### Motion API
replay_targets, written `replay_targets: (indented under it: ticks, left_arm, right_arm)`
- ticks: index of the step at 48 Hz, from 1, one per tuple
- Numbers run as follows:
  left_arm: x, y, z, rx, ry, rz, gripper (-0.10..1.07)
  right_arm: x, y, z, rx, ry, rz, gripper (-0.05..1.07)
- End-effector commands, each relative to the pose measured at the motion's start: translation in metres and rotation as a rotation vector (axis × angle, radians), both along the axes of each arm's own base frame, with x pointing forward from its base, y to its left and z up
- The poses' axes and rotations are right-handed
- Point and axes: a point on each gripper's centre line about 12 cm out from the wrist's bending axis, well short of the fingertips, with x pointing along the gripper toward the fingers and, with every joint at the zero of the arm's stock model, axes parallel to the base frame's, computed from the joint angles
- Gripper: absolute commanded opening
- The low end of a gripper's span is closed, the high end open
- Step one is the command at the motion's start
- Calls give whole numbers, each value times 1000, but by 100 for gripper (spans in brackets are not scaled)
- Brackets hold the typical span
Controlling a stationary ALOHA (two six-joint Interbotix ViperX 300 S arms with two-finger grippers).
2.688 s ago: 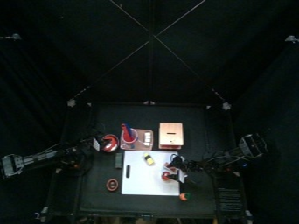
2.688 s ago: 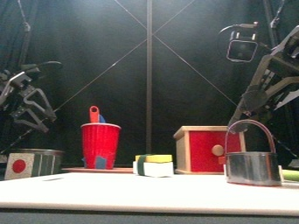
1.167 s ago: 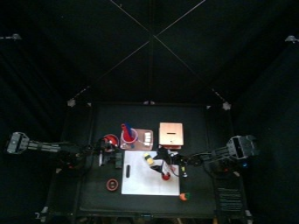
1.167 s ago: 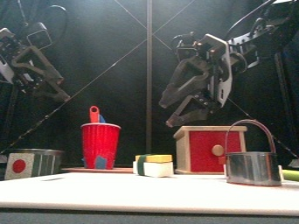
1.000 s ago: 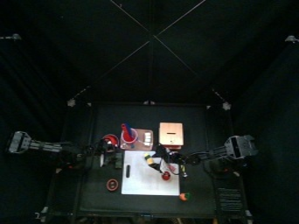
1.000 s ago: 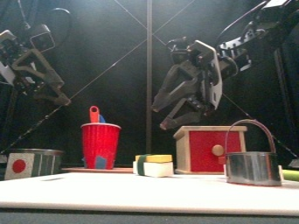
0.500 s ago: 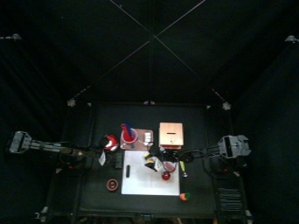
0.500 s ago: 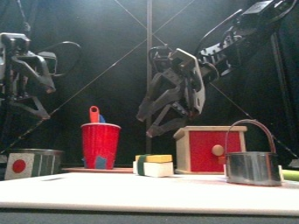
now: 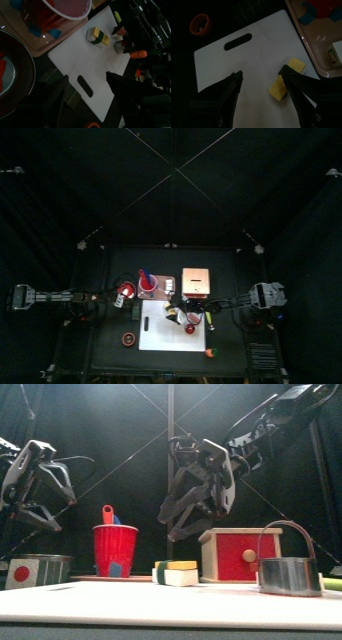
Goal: Pull apart sushi roll
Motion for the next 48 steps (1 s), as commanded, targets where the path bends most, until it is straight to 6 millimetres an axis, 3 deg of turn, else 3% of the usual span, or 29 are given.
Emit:
replay_targets:
  ticks: [1, 12, 24, 32, 38, 48]
  left_arm:
    - [11, 14, 22, 31, -33, 7, 95]
    - [18, 36, 52, 100, -24, -28, 94]
    - [7, 60, 63, 116, 83, 2, 92]
    - [-1, 65, 66, 97, 180, 43, 92]
    - [-5, 55, 56, 43, 270, 79, 92]
    - [2, 20, 45, -8, 319, 87, 92]
  right_arm:
    - [12, -4, 23, -7, -67, -5, 95]
    - [12, -5, 23, -8, -67, -6, 95]
    - [12, -6, 24, -7, -69, -10, 95]
    - [12, -8, 24, -8, -69, -15, 95]
    - [11, -10, 23, -8, -65, -18, 95]
    - [11, -11, 22, -14, -62, -16, 95]
